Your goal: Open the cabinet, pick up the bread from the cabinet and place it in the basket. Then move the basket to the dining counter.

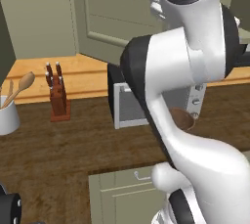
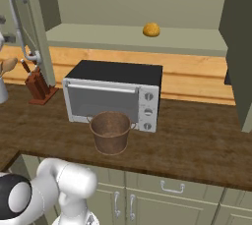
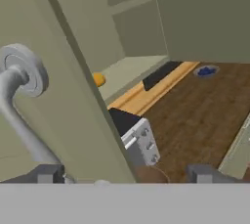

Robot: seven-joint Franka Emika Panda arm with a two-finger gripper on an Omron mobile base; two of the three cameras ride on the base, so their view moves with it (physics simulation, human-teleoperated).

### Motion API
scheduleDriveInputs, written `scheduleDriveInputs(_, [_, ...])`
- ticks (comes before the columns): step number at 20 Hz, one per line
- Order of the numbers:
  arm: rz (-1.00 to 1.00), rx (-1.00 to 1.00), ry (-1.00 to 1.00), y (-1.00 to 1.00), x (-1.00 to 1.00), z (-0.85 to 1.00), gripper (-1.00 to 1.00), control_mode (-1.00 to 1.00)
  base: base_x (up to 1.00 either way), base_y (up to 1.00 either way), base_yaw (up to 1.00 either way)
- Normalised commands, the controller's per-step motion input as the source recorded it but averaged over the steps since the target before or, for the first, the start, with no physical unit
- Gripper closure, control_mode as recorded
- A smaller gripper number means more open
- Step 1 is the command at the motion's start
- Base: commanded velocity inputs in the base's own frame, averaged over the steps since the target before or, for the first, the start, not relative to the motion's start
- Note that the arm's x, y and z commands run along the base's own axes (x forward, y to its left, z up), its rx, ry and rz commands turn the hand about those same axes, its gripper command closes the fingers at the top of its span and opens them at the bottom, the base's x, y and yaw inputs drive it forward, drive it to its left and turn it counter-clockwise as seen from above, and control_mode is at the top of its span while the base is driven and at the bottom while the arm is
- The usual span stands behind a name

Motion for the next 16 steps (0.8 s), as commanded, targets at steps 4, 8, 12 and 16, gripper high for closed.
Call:
scheduleDriveInputs(4, [0.19,0.54,-0.14,-0.66,-0.24,0.0,-1.0,-1.0,0.0,0.0,0.0])
scheduleDriveInputs(8, [0.36,0.66,0.02,-0.7,0.0,-0.03,-1.0,-1.0,0.0,0.0,0.0])
scheduleDriveInputs(12, [0.38,0.79,0.08,-0.54,0.12,-0.43,-1.0,-1.0,0.0,0.0,0.0])
scheduleDriveInputs(16, [0.39,0.73,0.07,-0.09,0.46,-0.57,-1.0,-1.0,0.0,0.0,0.0])
